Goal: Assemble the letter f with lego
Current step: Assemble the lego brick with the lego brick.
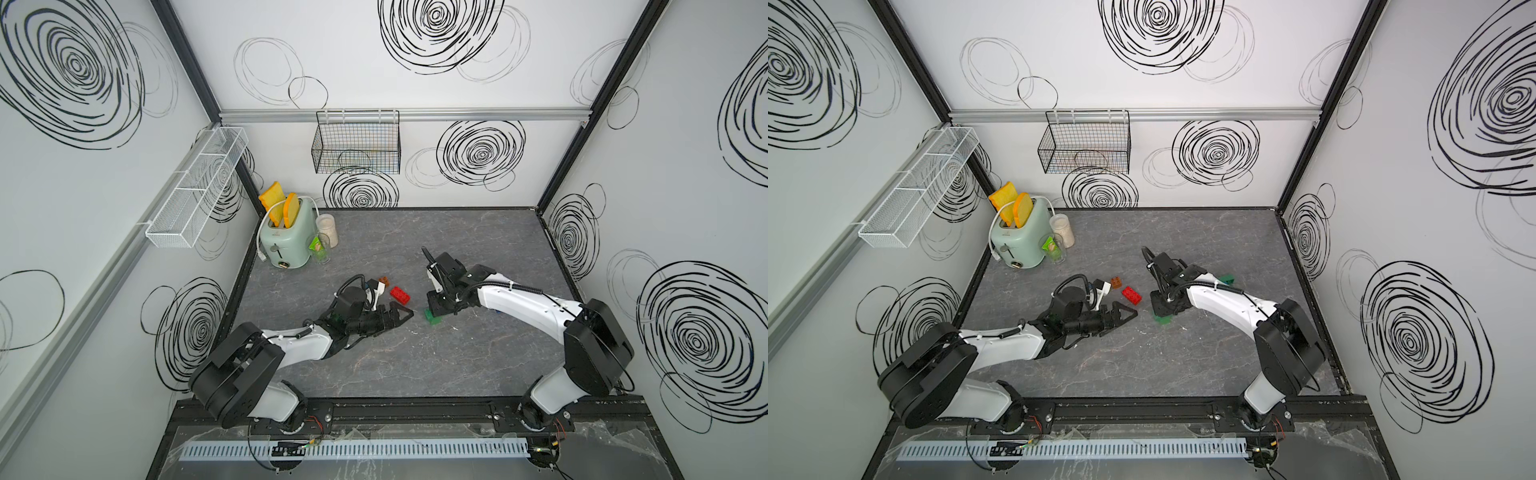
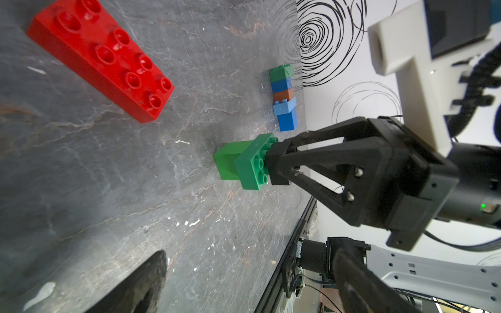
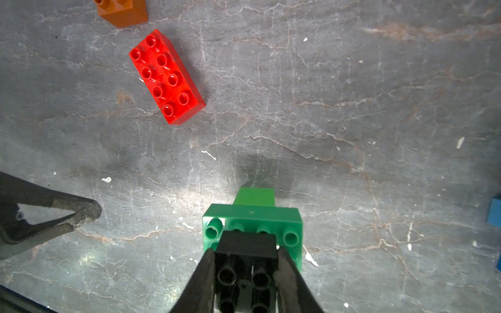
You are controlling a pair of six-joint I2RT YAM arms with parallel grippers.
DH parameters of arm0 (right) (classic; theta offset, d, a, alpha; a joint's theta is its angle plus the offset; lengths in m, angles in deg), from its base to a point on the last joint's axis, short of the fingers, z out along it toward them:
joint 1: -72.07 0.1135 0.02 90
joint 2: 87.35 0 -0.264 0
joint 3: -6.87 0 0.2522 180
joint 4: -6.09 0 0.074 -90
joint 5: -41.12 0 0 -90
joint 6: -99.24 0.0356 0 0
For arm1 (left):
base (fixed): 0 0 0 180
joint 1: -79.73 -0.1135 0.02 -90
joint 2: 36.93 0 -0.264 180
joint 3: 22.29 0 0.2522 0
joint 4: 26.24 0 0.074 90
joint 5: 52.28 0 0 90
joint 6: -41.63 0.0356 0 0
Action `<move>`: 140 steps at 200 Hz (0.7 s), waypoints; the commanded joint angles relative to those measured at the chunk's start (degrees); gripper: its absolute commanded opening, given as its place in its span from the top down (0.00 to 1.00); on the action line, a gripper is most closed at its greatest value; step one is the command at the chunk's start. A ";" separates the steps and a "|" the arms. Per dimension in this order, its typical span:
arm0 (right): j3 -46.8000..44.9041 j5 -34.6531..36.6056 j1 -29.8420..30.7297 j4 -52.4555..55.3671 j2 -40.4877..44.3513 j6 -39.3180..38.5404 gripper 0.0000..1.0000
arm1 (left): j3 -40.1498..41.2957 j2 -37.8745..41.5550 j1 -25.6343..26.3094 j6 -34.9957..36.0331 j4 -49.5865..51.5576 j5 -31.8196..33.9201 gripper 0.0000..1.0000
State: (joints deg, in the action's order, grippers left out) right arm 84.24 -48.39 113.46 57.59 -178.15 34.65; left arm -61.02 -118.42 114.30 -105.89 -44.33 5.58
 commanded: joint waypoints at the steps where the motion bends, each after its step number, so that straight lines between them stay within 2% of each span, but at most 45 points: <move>1: -0.59 -0.25 -0.40 -0.04 0.99 -1.02 0.66 | -0.96 1.33 0.67 -0.91 -2.93 -1.65 0.02; 140: -0.68 -1.19 -1.56 -0.27 -1.11 -3.08 0.66 | -0.34 -1.01 2.85 -0.82 -5.29 -2.38 0.02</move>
State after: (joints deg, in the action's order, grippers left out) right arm 84.24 -48.74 112.32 57.50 -178.26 32.42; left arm -61.02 -118.49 116.88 -106.06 -46.08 4.03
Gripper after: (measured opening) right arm 0.345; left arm 0.981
